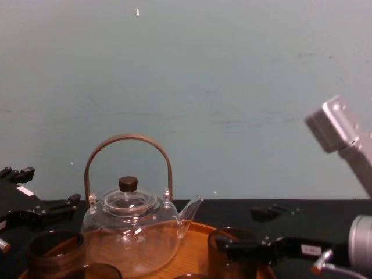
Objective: Pick up the glass from the table and place it on the tray.
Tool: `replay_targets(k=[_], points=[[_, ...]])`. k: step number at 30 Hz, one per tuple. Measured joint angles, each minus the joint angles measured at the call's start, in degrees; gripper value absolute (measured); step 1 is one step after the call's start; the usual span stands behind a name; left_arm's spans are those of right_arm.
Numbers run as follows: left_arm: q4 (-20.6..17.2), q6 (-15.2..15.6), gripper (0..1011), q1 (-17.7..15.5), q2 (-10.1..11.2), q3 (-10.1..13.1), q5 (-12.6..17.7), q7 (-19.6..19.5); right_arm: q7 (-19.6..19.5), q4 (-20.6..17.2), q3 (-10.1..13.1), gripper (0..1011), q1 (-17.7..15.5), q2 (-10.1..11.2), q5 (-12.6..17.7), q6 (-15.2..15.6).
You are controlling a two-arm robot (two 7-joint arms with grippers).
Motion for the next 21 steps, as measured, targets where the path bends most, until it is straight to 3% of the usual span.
replay_targets(k=[10,21], points=[[0.00,0.00,1001,0.00,0.00,0.00,0.00,0.00,1.53,-7.54,3.06,1002,-3.21,3.72,3.88,-1.52],[0.00,0.00,1001,0.00,0.00,0.00,0.00,0.00,0.27,-10.28,8.86,1002,-8.05,8.64,7.60,-5.34]])
